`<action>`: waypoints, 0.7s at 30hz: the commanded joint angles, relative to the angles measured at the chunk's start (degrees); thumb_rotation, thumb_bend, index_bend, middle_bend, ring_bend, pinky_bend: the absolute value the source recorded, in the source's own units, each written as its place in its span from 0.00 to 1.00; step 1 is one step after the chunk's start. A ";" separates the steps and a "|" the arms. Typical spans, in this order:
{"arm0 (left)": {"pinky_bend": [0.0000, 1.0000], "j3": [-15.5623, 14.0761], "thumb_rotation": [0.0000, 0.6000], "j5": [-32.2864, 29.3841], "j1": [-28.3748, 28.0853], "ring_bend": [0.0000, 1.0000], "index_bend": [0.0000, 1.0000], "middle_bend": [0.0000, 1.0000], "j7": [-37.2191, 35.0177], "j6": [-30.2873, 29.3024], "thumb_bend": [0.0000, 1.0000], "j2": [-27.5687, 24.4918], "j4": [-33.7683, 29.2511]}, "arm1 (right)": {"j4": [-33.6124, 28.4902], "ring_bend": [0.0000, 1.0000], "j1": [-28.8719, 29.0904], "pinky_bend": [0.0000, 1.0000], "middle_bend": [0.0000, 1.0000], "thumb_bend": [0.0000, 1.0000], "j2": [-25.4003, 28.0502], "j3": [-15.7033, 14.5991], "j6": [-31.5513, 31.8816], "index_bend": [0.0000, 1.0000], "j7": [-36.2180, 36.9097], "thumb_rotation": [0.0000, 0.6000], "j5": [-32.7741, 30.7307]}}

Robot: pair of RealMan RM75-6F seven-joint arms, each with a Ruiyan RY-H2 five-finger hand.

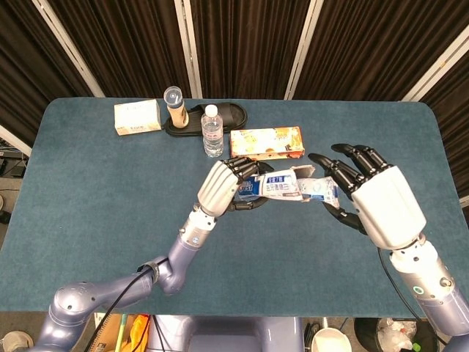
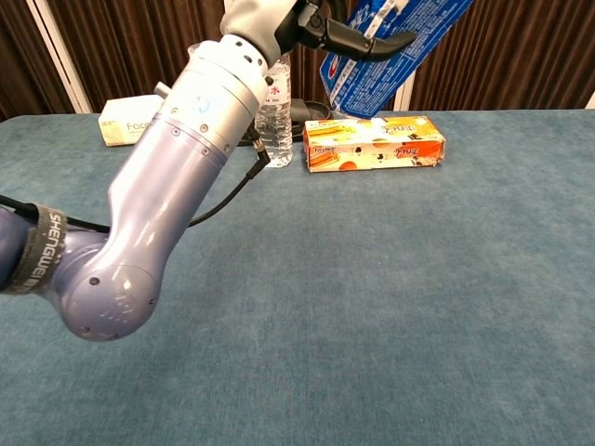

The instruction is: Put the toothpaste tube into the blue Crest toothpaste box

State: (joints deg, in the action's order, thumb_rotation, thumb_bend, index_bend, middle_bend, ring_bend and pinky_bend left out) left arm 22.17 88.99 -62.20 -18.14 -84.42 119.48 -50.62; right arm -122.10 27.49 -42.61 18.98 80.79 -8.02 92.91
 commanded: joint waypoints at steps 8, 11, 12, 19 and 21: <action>0.58 0.45 1.00 -0.20 -0.58 0.48 0.34 0.50 -1.78 -1.49 0.38 1.65 1.39 | 0.61 0.22 -0.07 0.30 0.48 0.25 -1.24 -0.06 1.23 0.15 0.56 1.00 2.24; 0.58 0.38 1.00 -0.09 -0.65 0.48 0.34 0.50 -2.24 -1.95 0.38 2.07 1.72 | 0.50 0.22 0.02 0.30 0.48 0.25 -1.52 0.27 1.73 0.15 0.98 1.00 2.32; 0.58 0.36 1.00 0.00 -0.66 0.48 0.34 0.50 -2.58 -2.34 0.39 2.31 1.90 | 0.53 0.22 0.05 0.30 0.48 0.25 -1.58 0.44 1.88 0.15 0.92 1.00 2.20; 0.58 1.58 1.00 -0.27 -0.35 0.48 0.34 0.50 -5.51 -6.16 0.40 4.32 2.50 | 1.38 0.21 -0.41 0.28 0.46 0.25 -1.37 0.38 2.09 0.11 0.71 1.00 1.69; 0.58 1.65 1.00 -0.31 -0.13 0.48 0.34 0.50 -6.11 -7.06 0.40 4.86 2.83 | 1.89 0.19 -0.69 0.26 0.45 0.25 -1.43 0.18 2.30 0.05 0.80 1.00 1.83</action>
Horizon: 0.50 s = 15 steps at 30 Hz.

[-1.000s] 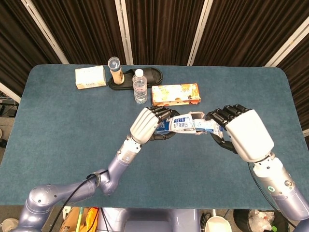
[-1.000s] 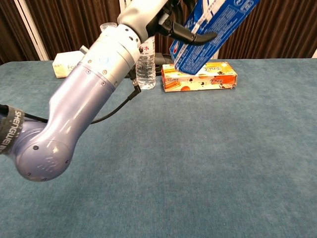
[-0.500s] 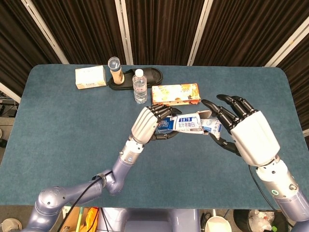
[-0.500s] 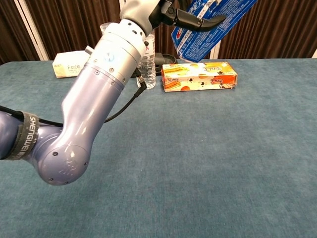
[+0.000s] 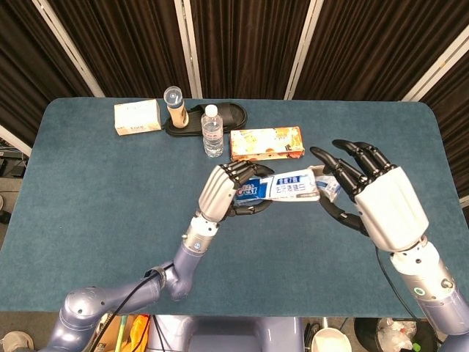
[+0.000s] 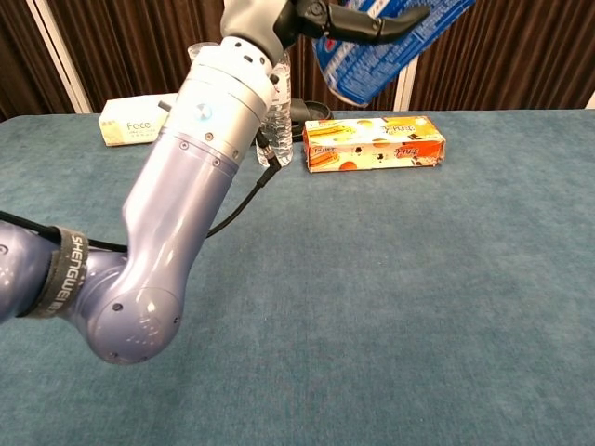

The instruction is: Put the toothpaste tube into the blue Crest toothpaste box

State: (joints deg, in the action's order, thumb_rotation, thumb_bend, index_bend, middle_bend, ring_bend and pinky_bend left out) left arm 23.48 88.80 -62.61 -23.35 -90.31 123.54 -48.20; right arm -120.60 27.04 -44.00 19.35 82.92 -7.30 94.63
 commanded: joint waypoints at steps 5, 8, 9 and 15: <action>0.58 -0.10 1.00 -0.18 1.64 0.48 0.34 0.50 -2.23 -3.18 0.40 1.28 1.11 | 2.29 0.17 -1.17 0.24 0.43 0.25 -0.30 -0.91 0.65 0.02 0.09 1.00 -0.10; 0.58 0.04 1.00 -0.28 2.70 0.48 0.34 0.51 -3.36 -4.89 0.40 1.03 1.20 | 3.79 0.17 -1.98 0.24 0.43 0.25 -0.61 -1.47 1.24 0.02 0.63 1.00 -0.40; 0.58 0.24 1.00 -0.41 3.09 0.48 0.34 0.51 -3.78 -5.50 0.40 0.87 1.22 | 4.26 0.17 -2.27 0.24 0.43 0.25 -0.76 -1.66 1.49 0.02 0.93 1.00 -0.49; 0.58 0.40 1.00 -0.33 5.20 0.48 0.34 0.51 -5.89 -8.74 0.41 -0.22 0.71 | 7.29 0.17 -4.16 0.24 0.43 0.25 -2.23 -2.35 3.72 0.02 2.95 1.00 -2.13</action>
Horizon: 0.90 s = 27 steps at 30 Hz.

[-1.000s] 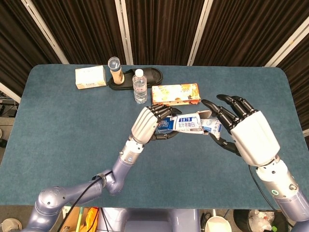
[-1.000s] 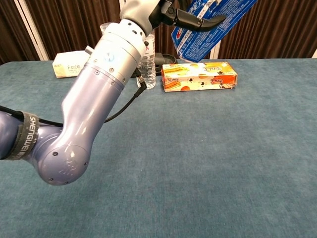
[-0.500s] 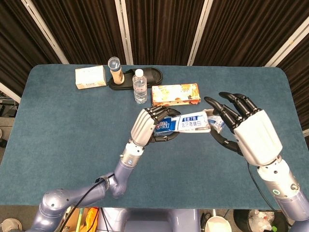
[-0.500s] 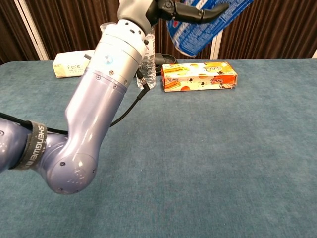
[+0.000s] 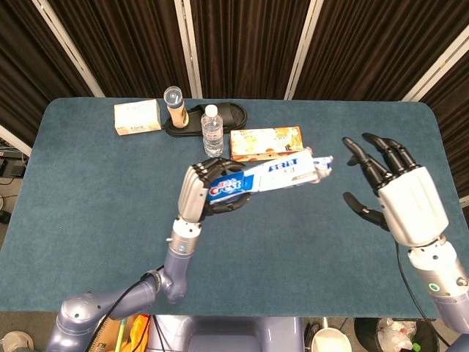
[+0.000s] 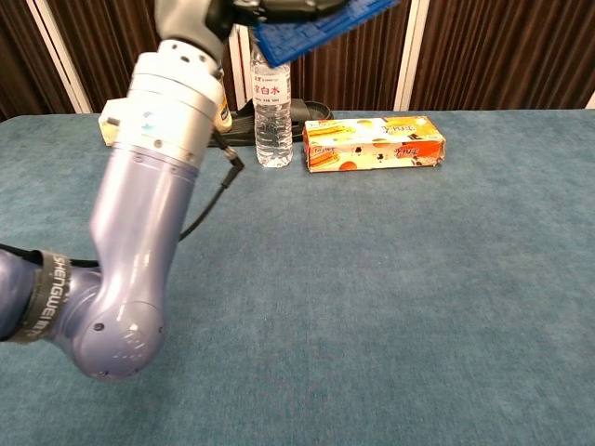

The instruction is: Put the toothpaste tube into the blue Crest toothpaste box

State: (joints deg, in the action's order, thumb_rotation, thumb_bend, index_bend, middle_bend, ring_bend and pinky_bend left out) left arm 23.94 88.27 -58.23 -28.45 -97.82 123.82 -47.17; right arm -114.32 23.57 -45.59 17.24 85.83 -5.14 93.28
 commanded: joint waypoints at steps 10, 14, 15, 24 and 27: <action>0.58 -2.69 1.00 3.85 6.63 0.48 0.34 0.50 -2.97 -10.65 0.41 -4.69 -6.20 | 7.36 0.17 -2.76 0.24 0.43 0.25 -3.52 -0.01 2.13 0.02 3.29 1.00 -7.88; 0.58 -2.16 1.00 5.98 8.87 0.48 0.34 0.50 -3.09 -16.17 0.41 -7.85 -12.06 | 8.67 0.17 -3.20 0.24 0.43 0.25 -4.43 0.51 2.71 0.02 4.61 1.00 -9.75; 0.58 -2.06 1.00 6.67 9.29 0.48 0.34 0.50 -2.86 -17.31 0.41 -8.73 -13.82 | 8.87 0.17 -3.22 0.24 0.43 0.25 -4.62 0.63 2.79 0.02 4.81 1.00 -9.97; 0.57 -0.86 1.00 14.98 11.28 0.46 0.33 0.49 2.62 -24.99 0.41 -15.45 -29.94 | 8.76 0.17 -3.19 0.24 0.43 0.25 -6.26 0.57 3.41 0.02 4.41 1.00 -9.25; 0.55 -0.84 1.00 16.78 11.92 0.43 0.31 0.46 4.86 -25.59 0.41 -16.93 -33.51 | 8.57 0.17 -3.26 0.24 0.43 0.25 -6.85 0.13 3.43 0.02 3.90 1.00 -8.66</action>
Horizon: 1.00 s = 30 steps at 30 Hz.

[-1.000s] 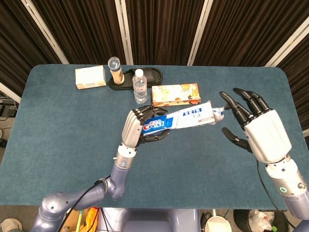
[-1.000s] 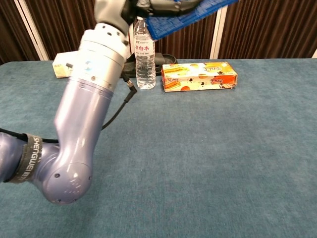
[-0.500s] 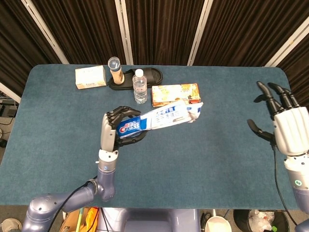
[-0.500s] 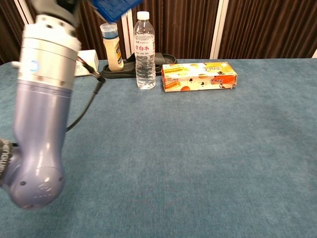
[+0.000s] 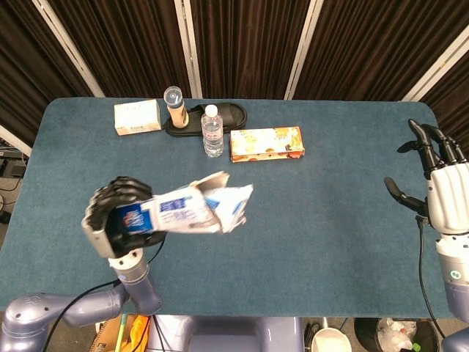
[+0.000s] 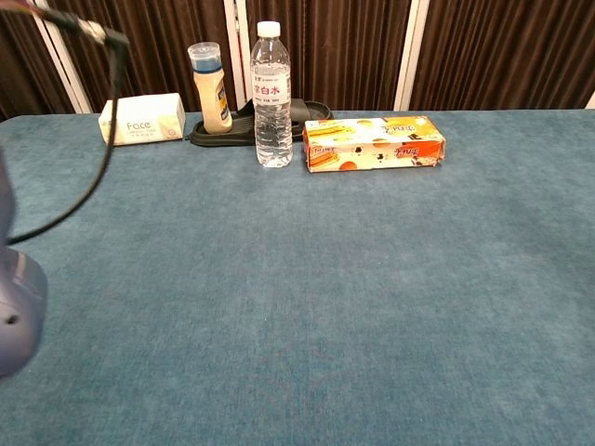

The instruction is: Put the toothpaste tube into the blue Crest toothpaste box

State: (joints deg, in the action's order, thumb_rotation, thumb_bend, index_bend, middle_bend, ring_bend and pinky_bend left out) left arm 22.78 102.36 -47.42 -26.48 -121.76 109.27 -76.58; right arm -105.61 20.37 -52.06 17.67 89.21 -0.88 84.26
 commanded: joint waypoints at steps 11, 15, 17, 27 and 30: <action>0.65 -1.90 1.00 0.00 3.36 0.55 0.37 0.56 3.79 1.99 0.57 -2.98 -4.31 | -0.80 0.17 -0.12 0.24 0.43 0.25 -1.23 -0.29 0.23 0.02 -1.36 1.00 0.96; 0.68 -1.88 1.00 -1.14 3.68 0.57 0.39 0.58 2.81 2.64 0.59 -2.31 -2.81 | -0.62 0.17 -0.18 0.24 0.43 0.25 -1.33 -0.23 0.16 0.02 -1.11 1.00 0.92; 0.68 -2.02 1.00 -1.61 3.90 0.57 0.39 0.58 2.45 3.05 0.59 -2.10 -1.72 | -0.40 0.17 -0.24 0.24 0.43 0.25 -1.38 -0.24 0.11 0.02 -1.10 1.00 0.84; 0.67 -7.96 1.00 -8.30 8.50 0.57 0.39 0.58 0.12 10.71 0.58 -1.68 9.32 | -0.37 0.17 -0.93 0.24 0.43 0.25 -1.61 -0.18 0.86 0.02 0.22 1.00 1.06; 0.66 -10.94 1.00 -10.75 10.60 0.57 0.39 0.58 -0.75 14.67 0.57 -1.05 13.64 | -0.90 0.17 -0.83 0.24 0.43 0.25 -1.44 0.07 1.15 0.02 0.19 1.00 1.68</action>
State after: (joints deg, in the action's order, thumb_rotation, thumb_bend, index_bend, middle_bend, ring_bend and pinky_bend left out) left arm 14.61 94.13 -38.94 -26.27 -110.63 107.67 -66.24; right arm -106.39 19.50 -53.56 17.66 90.28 -0.67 85.82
